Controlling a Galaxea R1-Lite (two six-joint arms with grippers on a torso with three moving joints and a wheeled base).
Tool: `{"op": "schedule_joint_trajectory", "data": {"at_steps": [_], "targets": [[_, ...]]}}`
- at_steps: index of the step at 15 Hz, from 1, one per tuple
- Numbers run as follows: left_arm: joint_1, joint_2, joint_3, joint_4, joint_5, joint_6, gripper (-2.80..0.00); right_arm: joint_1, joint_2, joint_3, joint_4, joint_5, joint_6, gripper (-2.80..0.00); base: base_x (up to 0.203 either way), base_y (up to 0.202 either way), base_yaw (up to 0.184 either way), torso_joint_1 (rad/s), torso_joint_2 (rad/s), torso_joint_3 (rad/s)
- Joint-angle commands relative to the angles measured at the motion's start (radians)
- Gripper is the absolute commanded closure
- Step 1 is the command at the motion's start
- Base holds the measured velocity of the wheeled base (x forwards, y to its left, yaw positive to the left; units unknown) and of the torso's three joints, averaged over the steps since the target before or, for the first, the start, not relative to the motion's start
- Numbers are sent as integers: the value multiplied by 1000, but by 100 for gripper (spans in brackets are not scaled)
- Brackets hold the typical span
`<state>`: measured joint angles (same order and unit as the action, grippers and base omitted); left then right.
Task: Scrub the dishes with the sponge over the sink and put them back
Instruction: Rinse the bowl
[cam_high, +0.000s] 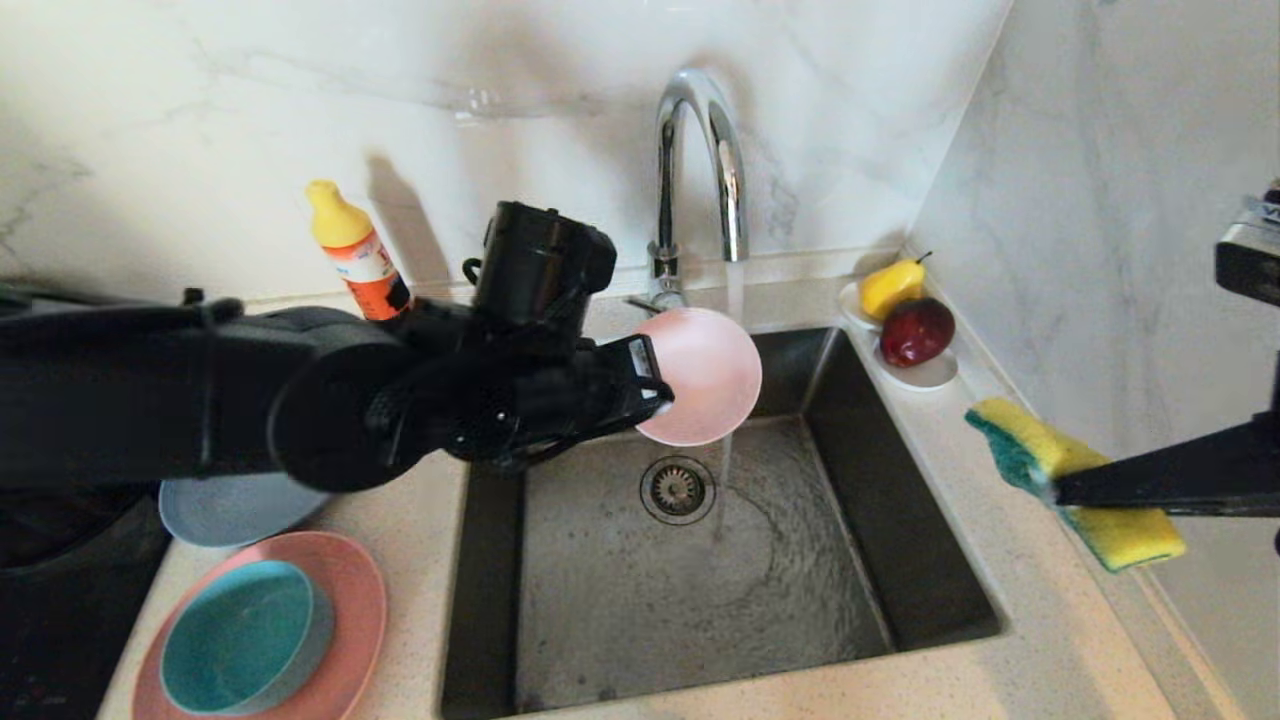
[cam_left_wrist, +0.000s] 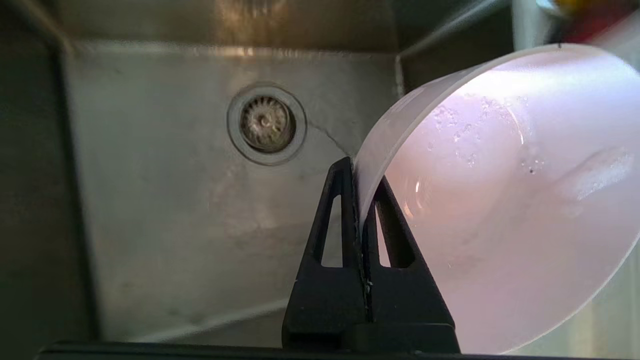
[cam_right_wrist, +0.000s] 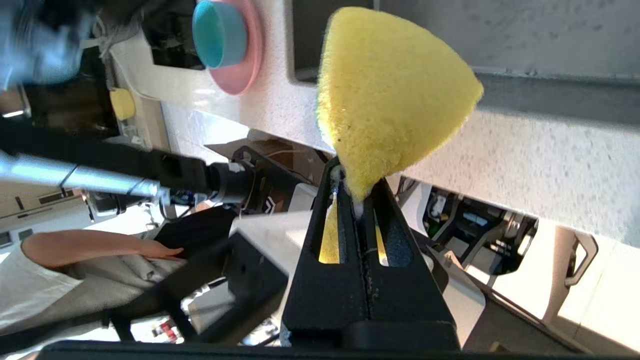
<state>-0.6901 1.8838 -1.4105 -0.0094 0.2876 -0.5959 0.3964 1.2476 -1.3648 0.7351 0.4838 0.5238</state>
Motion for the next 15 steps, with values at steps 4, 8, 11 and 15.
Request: {"op": "schedule_joint_trajectory", "data": {"at_steps": [4, 8, 11, 15], "targets": [[51, 243, -244, 125, -39, -67, 0, -1, -66, 22, 0, 4, 4, 0, 0, 0, 0, 0, 0, 0], [92, 267, -286, 124, -117, -90, 0, -1, -38, 28, -53, 9, 7, 0, 0, 0, 0, 0, 0, 0], [92, 298, -321, 125, -120, -88, 0, -1, -19, 29, -62, 26, 10, 0, 0, 0, 0, 0, 0, 0], [90, 308, -323, 128, -123, -88, 0, -2, -16, 31, -62, 32, 12, 0, 0, 0, 0, 0, 0, 0]]}}
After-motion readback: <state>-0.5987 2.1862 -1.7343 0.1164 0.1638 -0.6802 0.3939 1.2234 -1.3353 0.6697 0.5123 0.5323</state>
